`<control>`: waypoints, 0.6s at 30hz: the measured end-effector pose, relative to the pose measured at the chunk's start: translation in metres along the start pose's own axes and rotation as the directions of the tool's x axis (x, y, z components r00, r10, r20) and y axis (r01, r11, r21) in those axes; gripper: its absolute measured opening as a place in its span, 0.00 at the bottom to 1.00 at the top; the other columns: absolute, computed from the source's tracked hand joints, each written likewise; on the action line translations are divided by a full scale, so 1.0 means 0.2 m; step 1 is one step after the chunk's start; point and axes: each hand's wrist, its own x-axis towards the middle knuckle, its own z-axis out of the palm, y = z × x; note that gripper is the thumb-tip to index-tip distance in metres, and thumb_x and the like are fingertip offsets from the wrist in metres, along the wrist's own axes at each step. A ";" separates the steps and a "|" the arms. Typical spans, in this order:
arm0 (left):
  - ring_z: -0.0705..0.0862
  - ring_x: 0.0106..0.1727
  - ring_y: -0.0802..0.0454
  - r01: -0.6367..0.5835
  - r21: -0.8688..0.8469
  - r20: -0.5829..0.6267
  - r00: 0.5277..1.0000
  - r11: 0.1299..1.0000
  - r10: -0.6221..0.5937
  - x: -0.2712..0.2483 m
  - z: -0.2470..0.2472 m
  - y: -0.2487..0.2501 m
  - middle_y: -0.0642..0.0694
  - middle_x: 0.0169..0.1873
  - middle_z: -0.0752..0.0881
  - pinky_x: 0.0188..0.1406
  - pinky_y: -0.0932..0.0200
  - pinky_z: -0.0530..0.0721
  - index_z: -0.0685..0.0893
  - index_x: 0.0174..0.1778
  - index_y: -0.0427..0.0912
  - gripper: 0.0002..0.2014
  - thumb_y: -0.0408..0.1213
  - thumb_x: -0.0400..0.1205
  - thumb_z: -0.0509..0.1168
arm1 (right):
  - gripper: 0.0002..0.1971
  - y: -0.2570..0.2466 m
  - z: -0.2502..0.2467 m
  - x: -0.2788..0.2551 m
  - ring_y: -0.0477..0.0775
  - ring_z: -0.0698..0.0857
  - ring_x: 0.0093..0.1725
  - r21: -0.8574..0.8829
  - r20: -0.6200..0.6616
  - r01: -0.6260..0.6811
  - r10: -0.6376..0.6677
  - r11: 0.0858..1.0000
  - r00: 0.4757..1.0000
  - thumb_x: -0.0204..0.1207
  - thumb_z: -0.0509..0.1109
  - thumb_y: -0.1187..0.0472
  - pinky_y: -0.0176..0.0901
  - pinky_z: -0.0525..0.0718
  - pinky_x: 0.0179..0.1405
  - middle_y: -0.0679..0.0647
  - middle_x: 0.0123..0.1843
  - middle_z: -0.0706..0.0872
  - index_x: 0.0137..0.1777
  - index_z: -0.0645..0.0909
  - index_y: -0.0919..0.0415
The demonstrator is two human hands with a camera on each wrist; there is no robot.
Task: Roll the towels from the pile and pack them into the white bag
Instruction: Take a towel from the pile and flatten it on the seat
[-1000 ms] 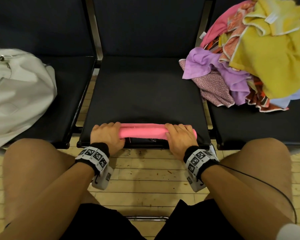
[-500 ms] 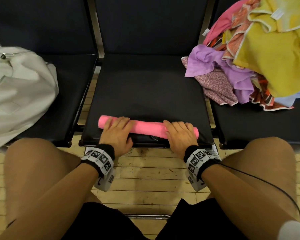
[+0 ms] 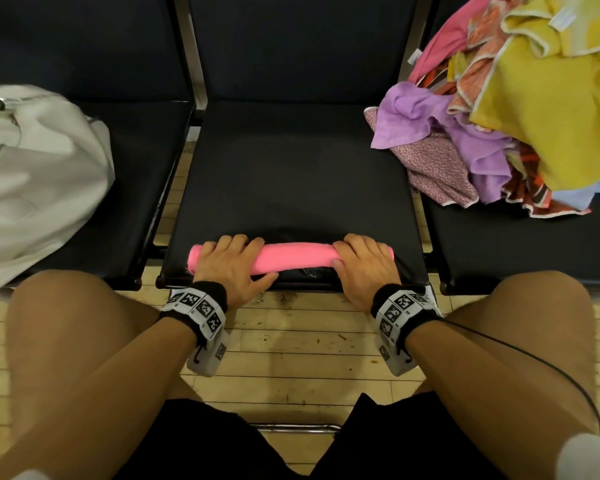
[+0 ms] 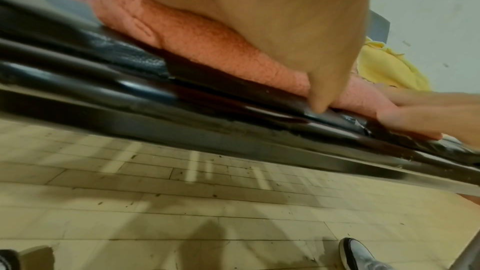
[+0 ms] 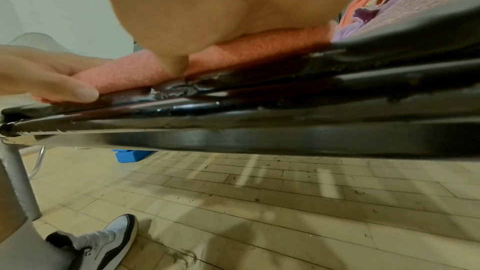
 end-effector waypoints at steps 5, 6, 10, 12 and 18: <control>0.78 0.66 0.48 -0.011 -0.053 0.040 0.999 0.999 0.013 -0.01 -0.01 -0.01 0.53 0.65 0.81 0.73 0.43 0.68 0.71 0.75 0.56 0.33 0.67 0.76 0.63 | 0.28 0.02 0.01 0.00 0.58 0.74 0.72 -0.028 0.177 -0.040 0.045 0.999 0.983 0.77 0.63 0.38 0.71 0.55 0.80 0.49 0.72 0.77 0.76 0.67 0.44; 0.79 0.65 0.49 -0.025 -0.060 0.057 0.998 0.998 0.028 -0.01 -0.03 -0.02 0.54 0.63 0.82 0.71 0.44 0.69 0.72 0.74 0.56 0.30 0.64 0.78 0.64 | 0.26 0.01 -0.01 0.00 0.58 0.77 0.67 -0.036 0.176 -0.016 0.022 0.999 0.984 0.79 0.64 0.41 0.67 0.61 0.78 0.49 0.67 0.80 0.75 0.68 0.45; 0.83 0.58 0.49 -0.017 -0.059 0.158 0.987 0.998 0.026 -0.02 -0.15 -0.08 0.54 0.56 0.85 0.63 0.48 0.77 0.74 0.66 0.56 0.19 0.55 0.80 0.65 | 0.25 -0.01 -0.12 0.01 0.57 0.80 0.53 -0.096 0.199 0.131 -0.110 0.987 0.974 0.75 0.67 0.58 0.53 0.72 0.58 0.50 0.55 0.82 0.73 0.70 0.47; 0.85 0.53 0.48 0.022 -0.064 0.142 0.990 0.998 -0.012 -0.03 -0.23 -0.13 0.53 0.53 0.85 0.56 0.51 0.80 0.75 0.61 0.54 0.16 0.51 0.79 0.66 | 0.28 -0.04 -0.19 0.06 0.58 0.81 0.50 -0.099 0.151 0.171 -0.155 0.980 0.976 0.71 0.70 0.61 0.52 0.74 0.53 0.51 0.52 0.83 0.72 0.72 0.48; 0.87 0.50 0.42 0.140 -0.032 -0.067 0.988 0.990 -0.141 0.01 -0.61 -0.43 0.48 0.49 0.86 0.48 0.49 0.78 0.78 0.56 0.50 0.12 0.44 0.78 0.65 | 0.28 -0.26 -0.56 0.45 0.60 0.81 0.43 -0.165 -0.102 0.312 -0.331 0.935 0.938 0.66 0.72 0.67 0.53 0.76 0.46 0.53 0.47 0.82 0.68 0.77 0.53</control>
